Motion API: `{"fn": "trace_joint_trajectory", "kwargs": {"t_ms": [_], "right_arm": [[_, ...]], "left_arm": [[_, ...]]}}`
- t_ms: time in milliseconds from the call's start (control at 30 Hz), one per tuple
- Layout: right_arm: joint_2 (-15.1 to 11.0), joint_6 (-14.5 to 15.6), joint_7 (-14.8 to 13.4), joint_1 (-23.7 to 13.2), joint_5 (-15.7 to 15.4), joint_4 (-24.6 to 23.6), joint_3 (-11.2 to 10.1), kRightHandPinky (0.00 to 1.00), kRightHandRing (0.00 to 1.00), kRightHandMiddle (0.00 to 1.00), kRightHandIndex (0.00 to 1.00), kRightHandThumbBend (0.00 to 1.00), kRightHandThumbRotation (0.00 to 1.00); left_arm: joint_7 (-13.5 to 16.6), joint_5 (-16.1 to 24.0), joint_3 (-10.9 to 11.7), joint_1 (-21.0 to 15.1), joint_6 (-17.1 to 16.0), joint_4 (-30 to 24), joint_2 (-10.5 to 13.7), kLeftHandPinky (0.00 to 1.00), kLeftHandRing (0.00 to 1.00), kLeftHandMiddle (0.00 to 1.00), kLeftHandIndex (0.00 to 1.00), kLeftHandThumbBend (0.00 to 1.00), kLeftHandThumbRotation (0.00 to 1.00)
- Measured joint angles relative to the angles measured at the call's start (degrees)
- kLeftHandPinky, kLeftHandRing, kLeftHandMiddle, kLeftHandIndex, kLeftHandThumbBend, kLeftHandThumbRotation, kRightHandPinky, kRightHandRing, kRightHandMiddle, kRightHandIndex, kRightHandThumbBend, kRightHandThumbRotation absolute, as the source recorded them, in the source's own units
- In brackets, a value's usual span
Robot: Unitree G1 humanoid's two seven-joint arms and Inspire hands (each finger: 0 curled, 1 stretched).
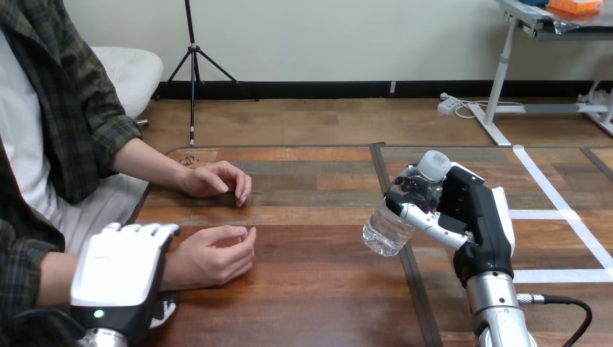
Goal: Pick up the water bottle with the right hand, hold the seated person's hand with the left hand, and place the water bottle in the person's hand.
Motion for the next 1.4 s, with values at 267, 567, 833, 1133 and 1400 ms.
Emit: {"fn": "trace_joint_trajectory", "kwargs": {"t_ms": [267,567,833,1133,1400], "right_arm": [[0.0,0.0,0.4,0.0,0.9,0.0,0.0,0.45,0.48,0.51,0.55,0.67,0.0],[0.0,1.1,0.0,0.0,0.9,-1.0,-0.2,0.44,0.48,0.51,0.55,0.68,0.0],[0.0,1.7,0.0,0.0,1.1,-1.8,-0.2,0.45,0.48,0.51,0.54,0.67,0.0],[0.0,2.5,0.0,0.0,1.0,-2.6,-0.2,0.45,0.49,0.51,0.54,0.67,0.0],[0.0,3.1,0.1,0.1,1.1,-3.3,-0.3,0.45,0.49,0.52,0.54,0.67,0.0]], "left_arm": [[-0.9,-0.9,-0.9,-1.0,0.0,0.7,0.0,0.75,0.76,0.75,0.74,0.73,0.04],[-2.0,-2.0,-1.7,-1.9,0.7,0.9,-0.1,0.73,0.75,0.74,0.72,0.75,0.02],[-3.4,-2.6,-2.1,-2.2,1.6,0.9,-0.2,0.72,0.74,0.74,0.72,0.75,0.01],[-4.8,-3.6,-2.1,-2.4,2.4,0.9,-0.4,0.7,0.74,0.75,0.73,0.75,0.0],[-5.6,-4.5,-2.1,-2.6,2.9,0.9,-0.6,0.69,0.73,0.74,0.73,0.75,0.0]]}}
